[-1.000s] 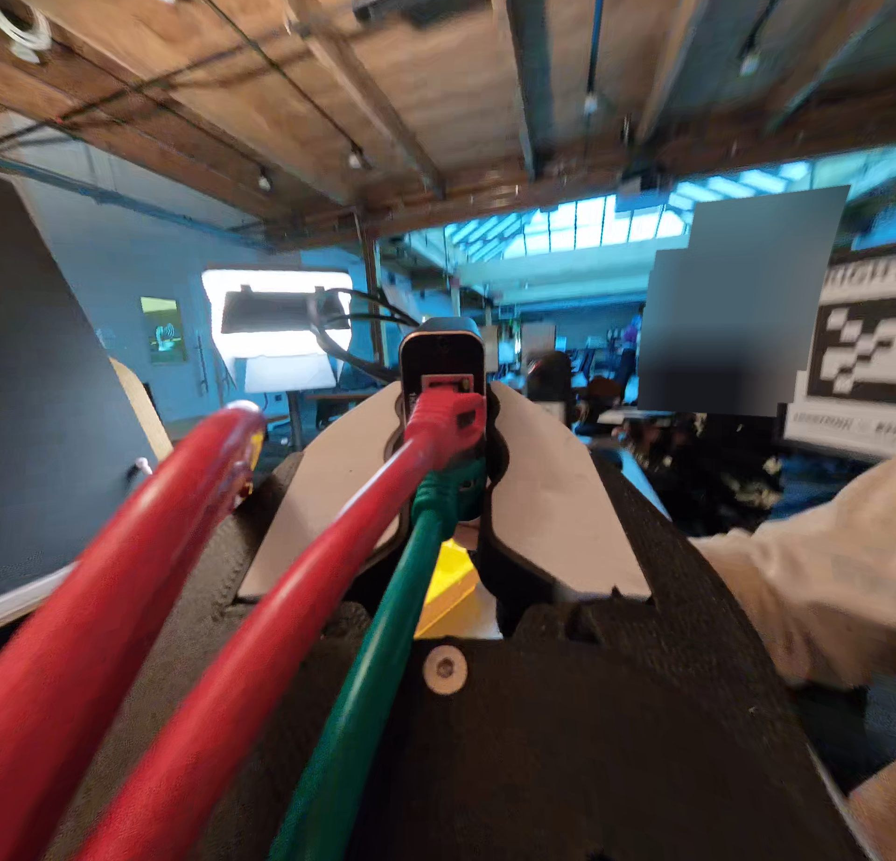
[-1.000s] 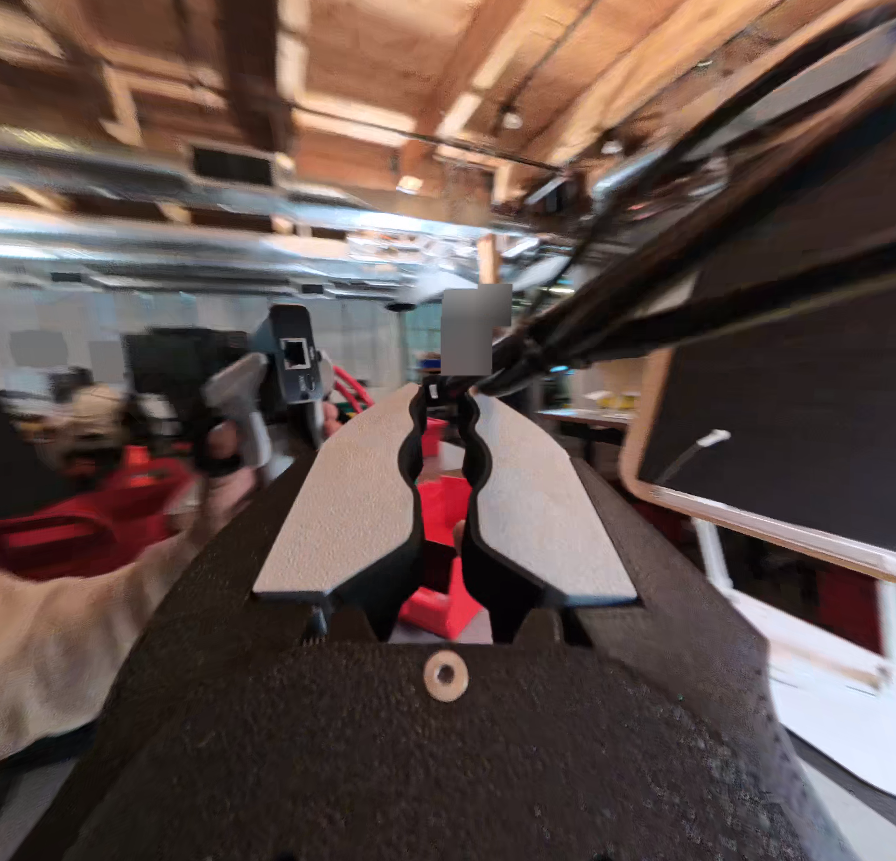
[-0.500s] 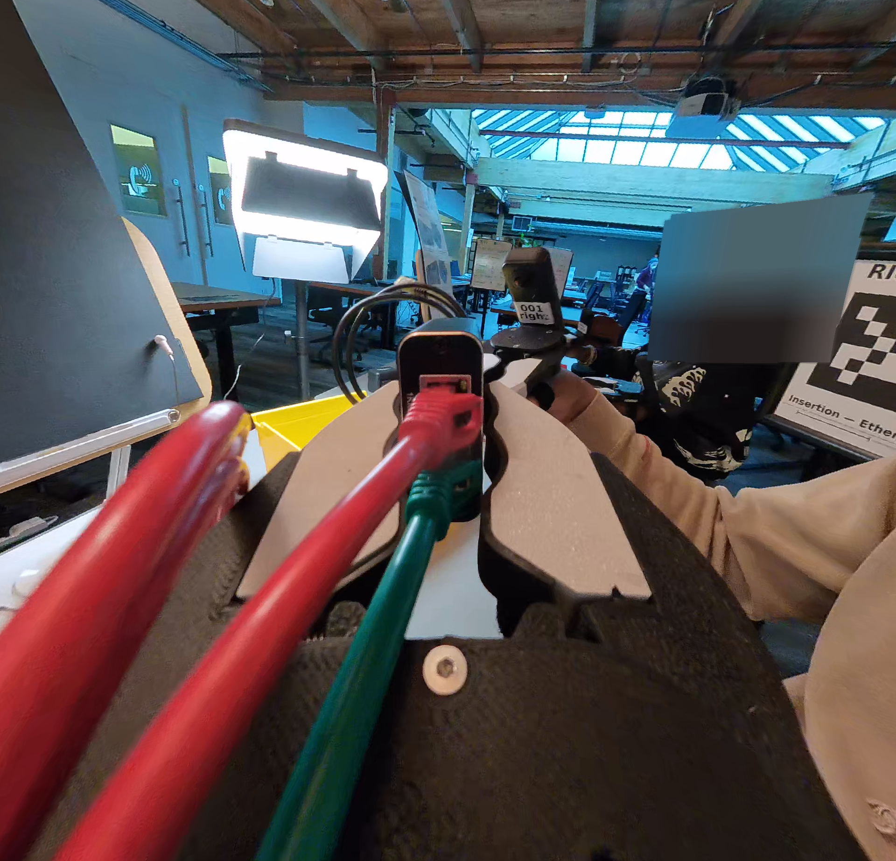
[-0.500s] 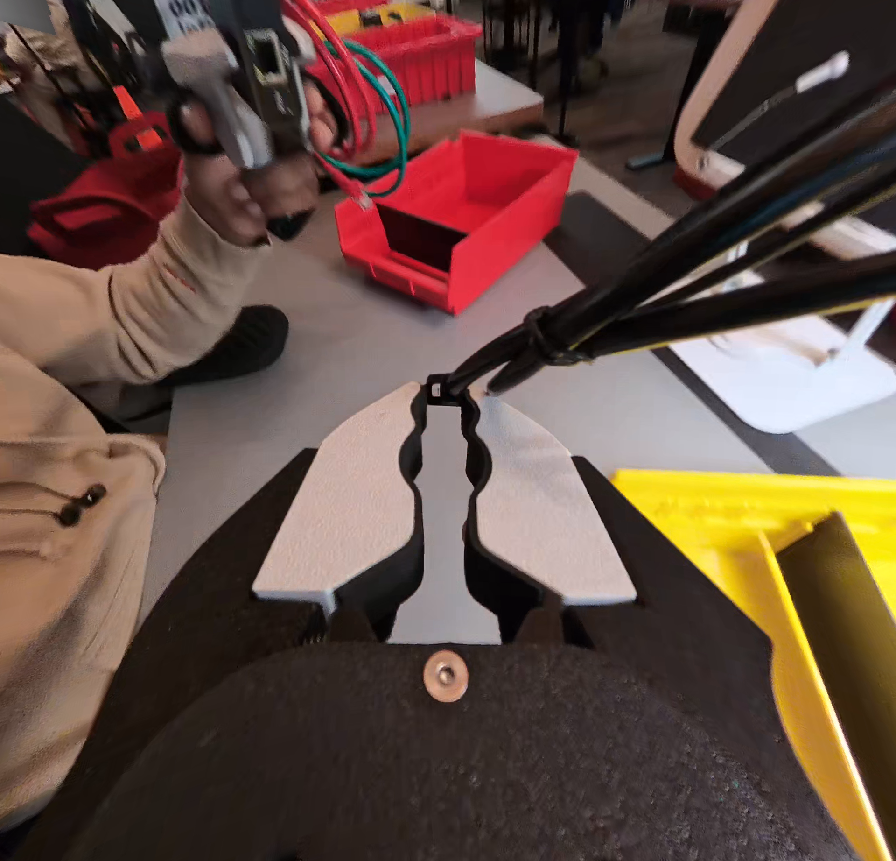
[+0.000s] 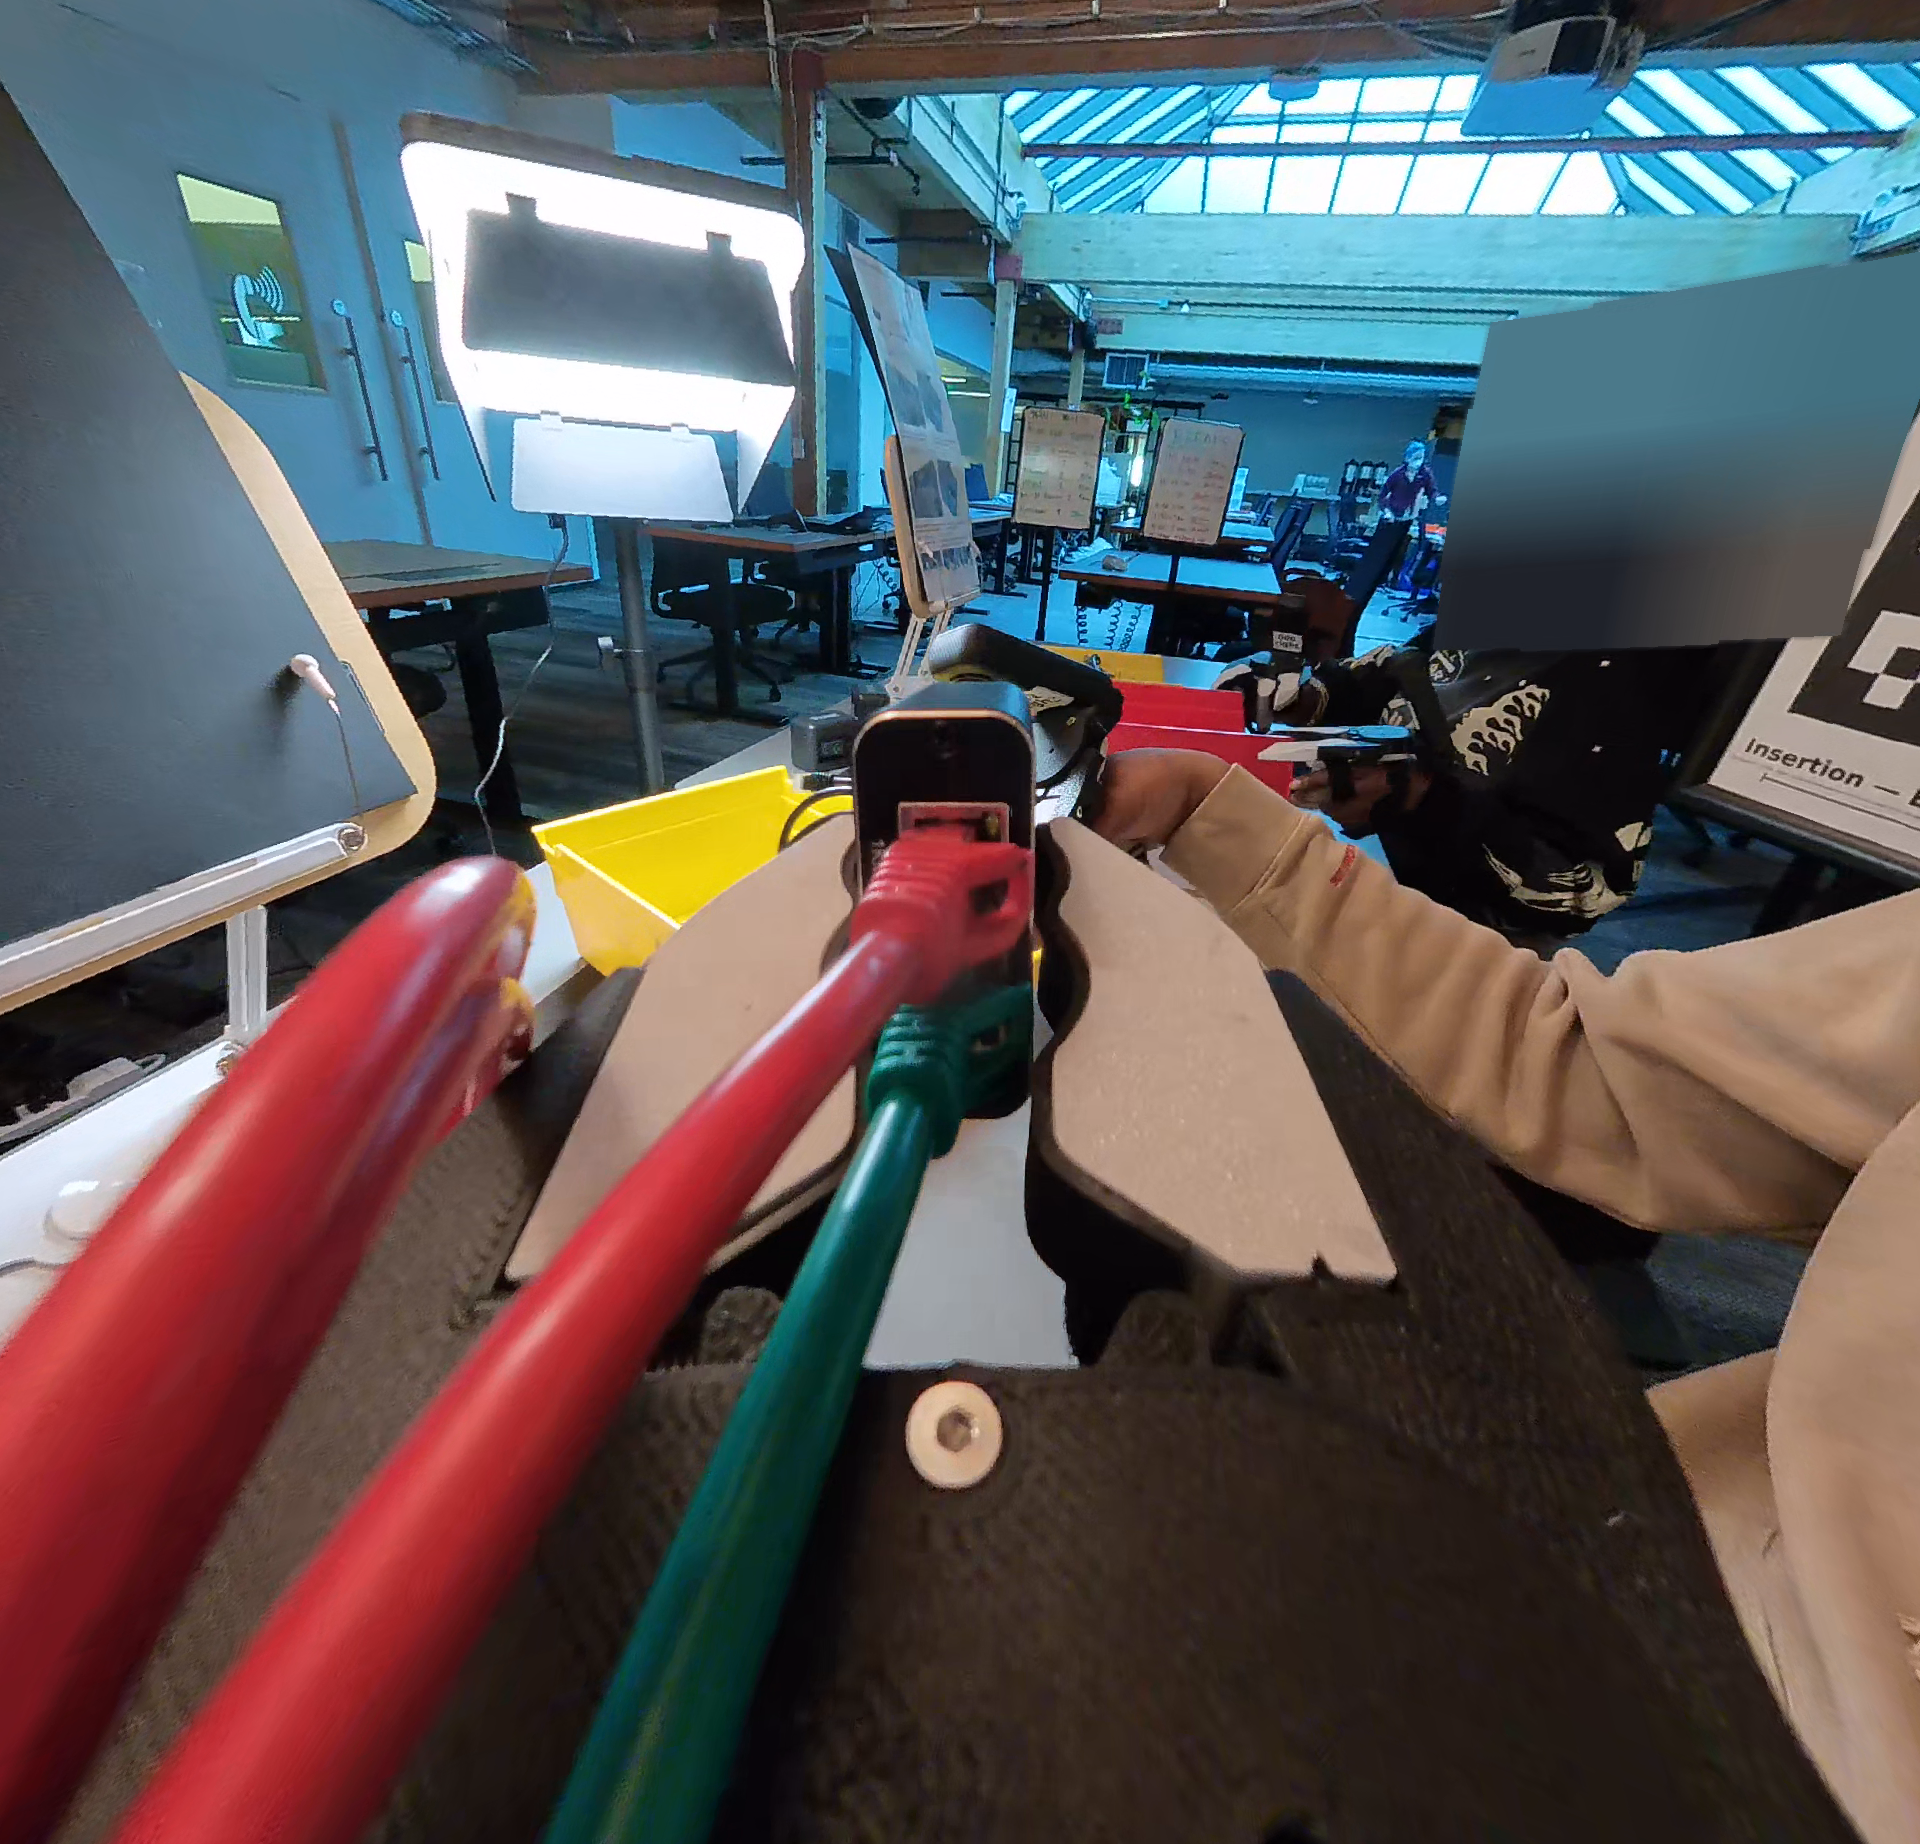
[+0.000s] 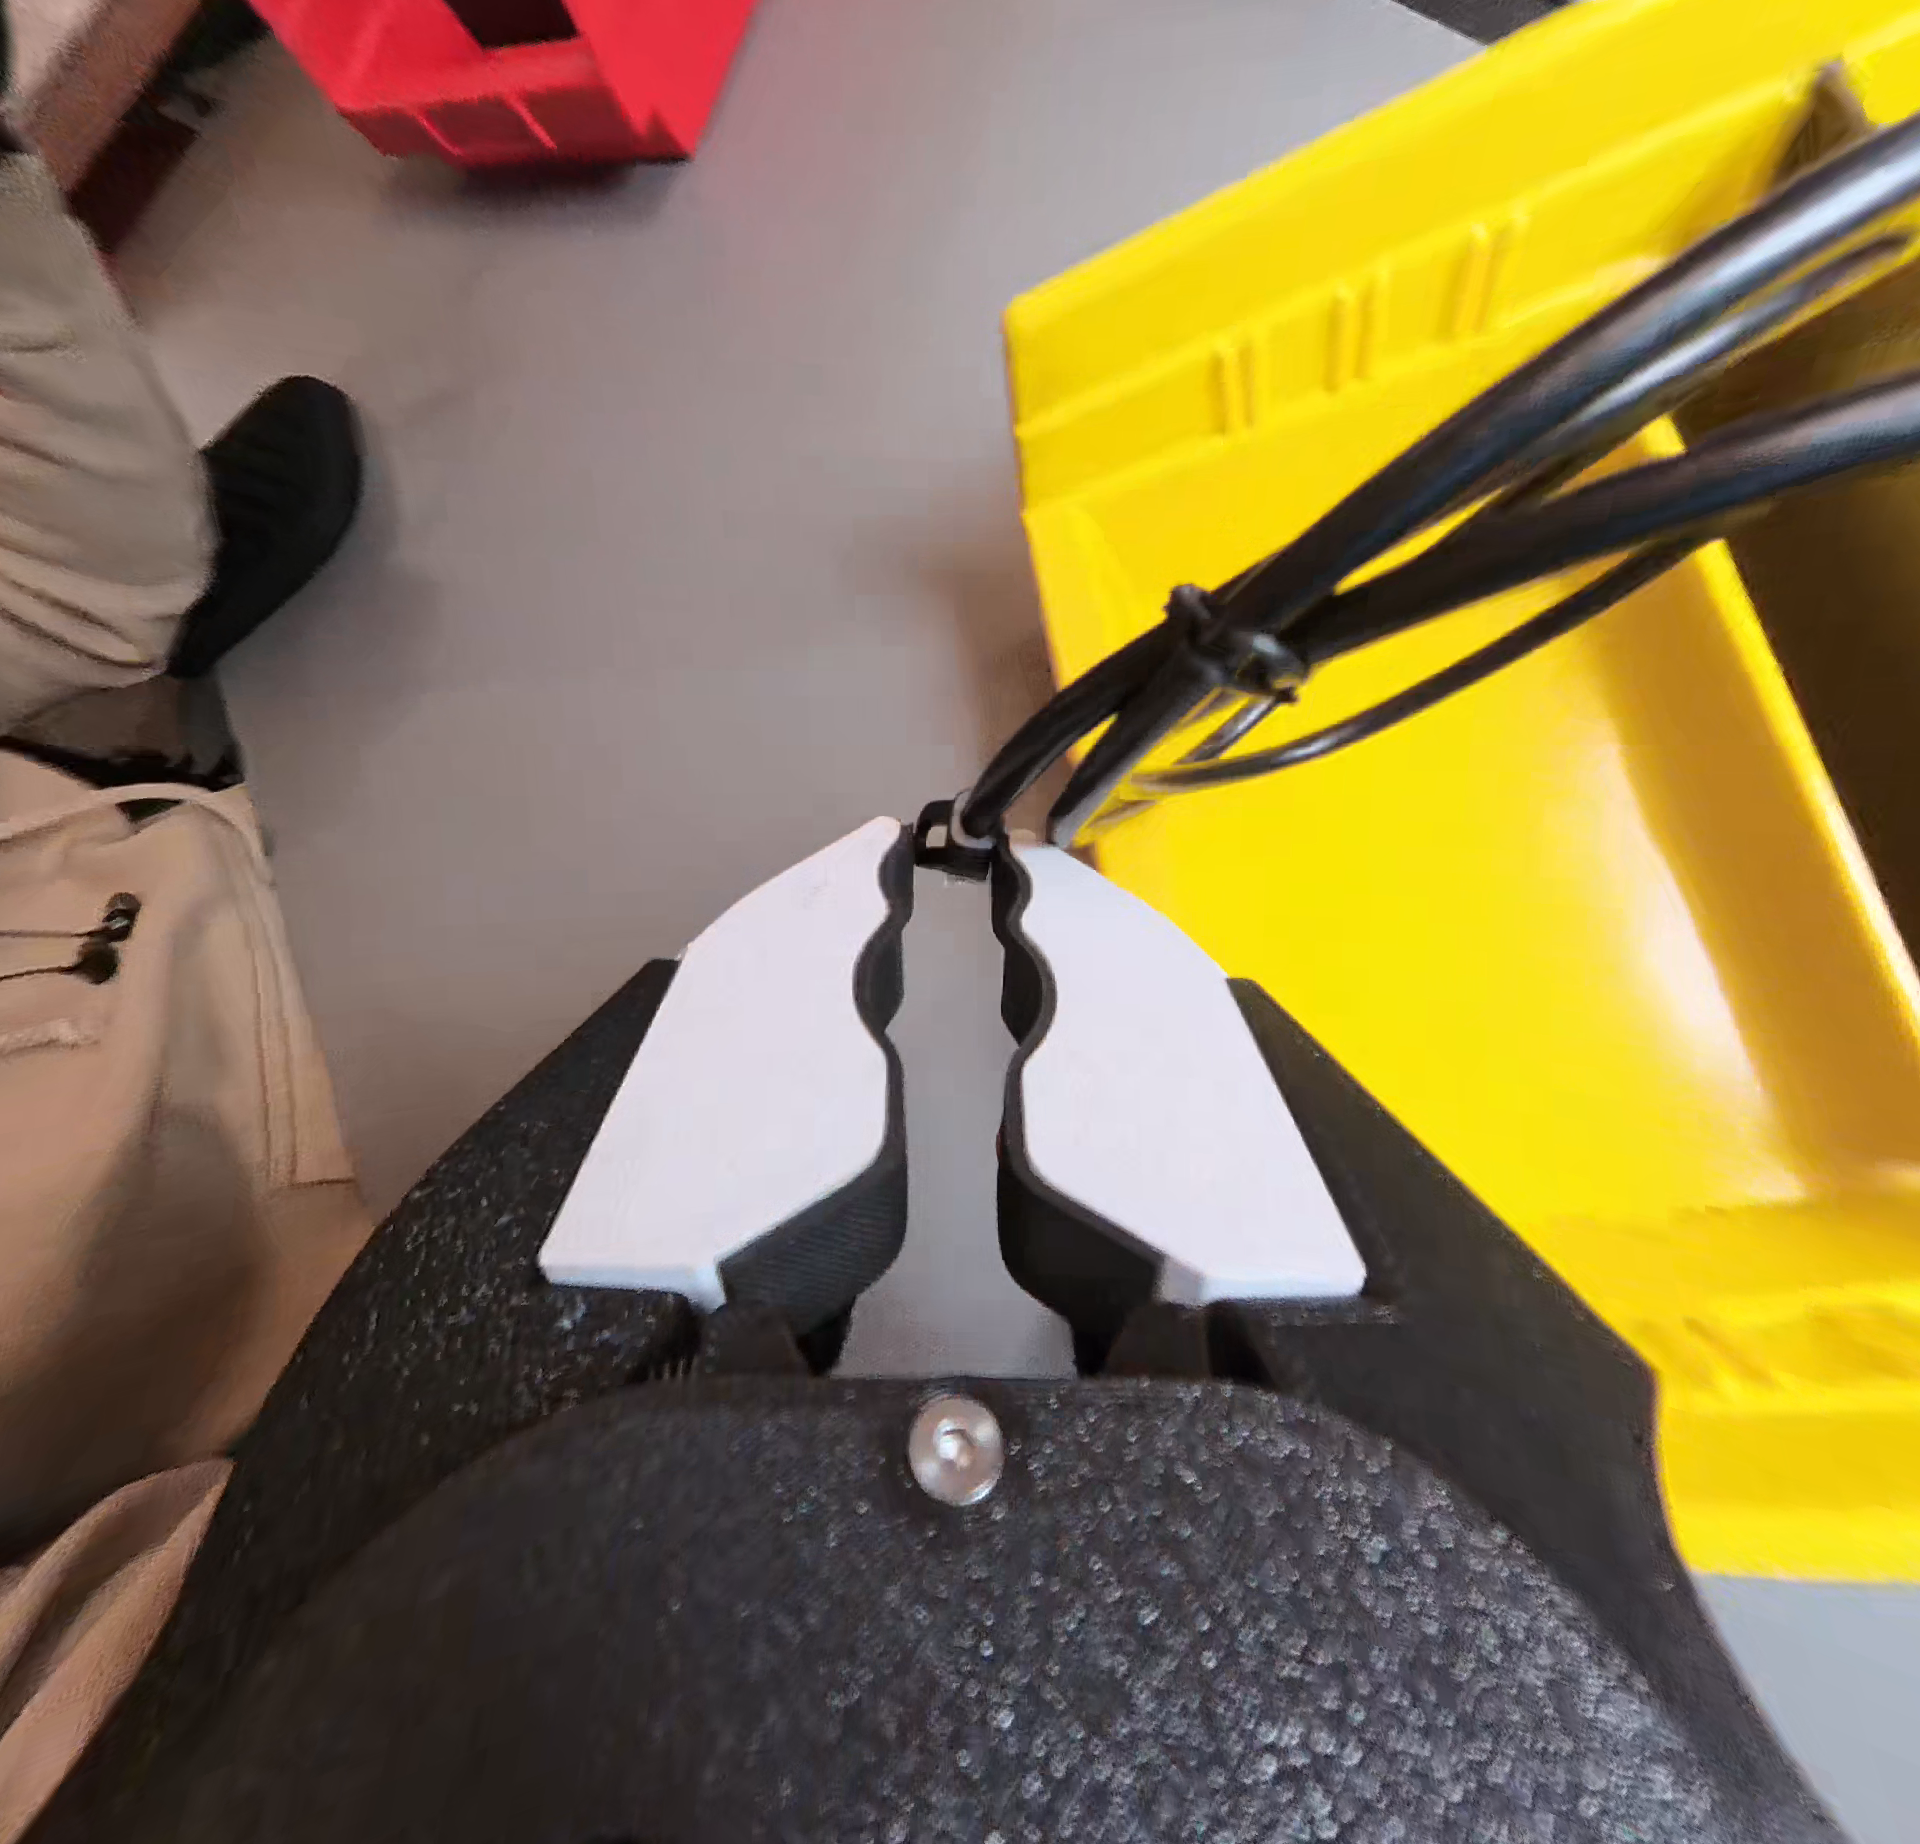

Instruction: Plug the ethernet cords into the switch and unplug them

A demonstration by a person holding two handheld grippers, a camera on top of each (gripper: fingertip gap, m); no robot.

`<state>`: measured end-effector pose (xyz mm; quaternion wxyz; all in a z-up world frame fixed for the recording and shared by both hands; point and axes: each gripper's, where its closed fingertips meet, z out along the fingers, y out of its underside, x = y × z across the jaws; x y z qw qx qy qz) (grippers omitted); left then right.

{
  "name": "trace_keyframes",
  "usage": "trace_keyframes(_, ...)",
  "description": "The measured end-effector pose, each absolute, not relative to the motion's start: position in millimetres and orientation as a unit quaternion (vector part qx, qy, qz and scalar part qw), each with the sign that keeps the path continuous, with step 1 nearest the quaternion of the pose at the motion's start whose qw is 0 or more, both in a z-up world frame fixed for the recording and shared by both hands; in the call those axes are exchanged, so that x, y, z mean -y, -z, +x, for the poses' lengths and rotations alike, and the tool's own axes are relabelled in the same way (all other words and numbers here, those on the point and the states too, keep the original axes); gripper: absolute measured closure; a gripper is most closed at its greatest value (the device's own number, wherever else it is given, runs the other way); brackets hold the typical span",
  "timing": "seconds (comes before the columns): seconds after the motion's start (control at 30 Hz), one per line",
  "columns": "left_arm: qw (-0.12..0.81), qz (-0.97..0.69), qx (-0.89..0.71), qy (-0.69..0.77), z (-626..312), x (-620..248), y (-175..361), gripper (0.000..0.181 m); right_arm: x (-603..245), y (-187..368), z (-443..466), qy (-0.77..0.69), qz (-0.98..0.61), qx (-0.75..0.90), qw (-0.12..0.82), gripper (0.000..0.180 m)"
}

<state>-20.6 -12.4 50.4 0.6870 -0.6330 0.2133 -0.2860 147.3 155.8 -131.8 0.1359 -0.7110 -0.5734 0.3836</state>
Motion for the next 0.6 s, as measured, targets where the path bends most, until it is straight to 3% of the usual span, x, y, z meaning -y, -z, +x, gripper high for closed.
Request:
trace_keyframes(0.27, 0.677, -0.642, -0.212, 0.29, -18.6, 7.5, -42.6, 0.152, -228.7, 115.1, 184.5, -0.197, -0.798, 0.488, 0.292, 0.163)
trace_keyframes(0.6, 0.666, -0.652, -0.214, 0.292, -12.0, 1.6, -31.8, 0.152, -243.5, 41.9, 172.2, -0.115, -0.731, 0.466, 0.486, 0.157)
